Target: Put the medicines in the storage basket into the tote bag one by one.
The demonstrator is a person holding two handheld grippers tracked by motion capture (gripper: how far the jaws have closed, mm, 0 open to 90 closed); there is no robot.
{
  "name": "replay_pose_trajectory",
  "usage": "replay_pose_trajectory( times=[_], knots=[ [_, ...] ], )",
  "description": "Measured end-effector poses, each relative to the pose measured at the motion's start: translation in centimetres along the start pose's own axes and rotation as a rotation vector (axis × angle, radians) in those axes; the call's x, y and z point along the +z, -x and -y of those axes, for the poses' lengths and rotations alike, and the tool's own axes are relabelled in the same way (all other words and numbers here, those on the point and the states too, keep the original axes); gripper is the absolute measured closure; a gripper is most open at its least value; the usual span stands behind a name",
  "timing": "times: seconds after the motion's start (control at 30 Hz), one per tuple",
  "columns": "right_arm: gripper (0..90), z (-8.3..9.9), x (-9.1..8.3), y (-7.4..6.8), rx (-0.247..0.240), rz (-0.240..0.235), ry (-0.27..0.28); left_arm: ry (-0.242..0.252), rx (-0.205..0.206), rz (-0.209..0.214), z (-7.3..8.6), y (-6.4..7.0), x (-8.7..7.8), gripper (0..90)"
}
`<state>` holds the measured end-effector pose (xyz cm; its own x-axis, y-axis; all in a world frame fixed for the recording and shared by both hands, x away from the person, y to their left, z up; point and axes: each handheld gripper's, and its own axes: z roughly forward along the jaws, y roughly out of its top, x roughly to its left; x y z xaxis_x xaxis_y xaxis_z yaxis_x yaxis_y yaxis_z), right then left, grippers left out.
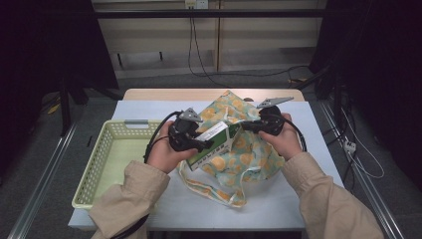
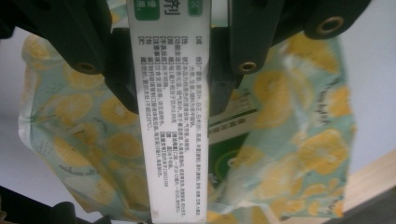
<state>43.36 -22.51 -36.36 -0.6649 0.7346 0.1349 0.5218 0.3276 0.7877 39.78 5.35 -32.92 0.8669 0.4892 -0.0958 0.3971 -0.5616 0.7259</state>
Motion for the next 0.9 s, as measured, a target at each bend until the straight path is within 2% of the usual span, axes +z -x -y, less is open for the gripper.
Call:
replay_pose_trajectory(
  times=[0.07, 0.27, 0.53, 0.6, 0.63, 0.7, 0.73, 0.83, 0.87, 0.9],
  knots=[
    [90.0, 0.0, 0.0, 0.0, 0.001, -0.001, 0.002, -0.009, 0.007, 0.018, 0.0, 0.3, 1.0, 62.8],
    [90.0, -0.1, -0.1, -0.1, -0.001, -0.001, 0.004, -0.039, 0.024, 0.036, -0.1, 1.0, 3.2, 62.7],
    [90.0, -0.5, -0.4, -0.4, -0.007, -0.002, 0.012, -0.054, -0.002, 0.046, -0.2, 1.3, 5.9, 62.7],
    [90.0, -0.6, -0.5, -0.4, -0.011, -0.001, 0.011, -0.070, 0.012, 0.040, -0.2, 1.3, 6.4, 62.7],
    [90.0, -0.6, -0.5, -0.4, -0.010, 0.001, 0.013, -0.060, -0.004, 0.042, -0.3, 1.4, 6.8, 62.8],
    [90.0, -0.6, -0.6, -0.4, -0.011, 0.002, 0.014, -0.084, 0.019, 0.021, -0.4, 1.4, 7.3, 62.7],
    [90.0, -0.6, -0.7, -0.4, -0.011, 0.003, 0.014, -0.073, 0.007, 0.021, -0.5, 1.5, 7.7, 62.7],
    [90.0, -0.7, -0.9, -0.3, -0.010, 0.003, 0.019, -0.086, 0.016, 0.012, -0.7, 1.2, 8.3, 62.7],
    [90.0, -0.7, -0.9, -0.3, -0.009, 0.004, 0.020, -0.075, 0.002, 0.002, -0.7, 1.2, 8.5, 62.7],
    [90.0, -0.8, -1.0, -0.3, -0.008, 0.005, 0.022, -0.081, 0.005, -0.005, -0.8, 1.1, 8.7, 62.7]
  ],
)
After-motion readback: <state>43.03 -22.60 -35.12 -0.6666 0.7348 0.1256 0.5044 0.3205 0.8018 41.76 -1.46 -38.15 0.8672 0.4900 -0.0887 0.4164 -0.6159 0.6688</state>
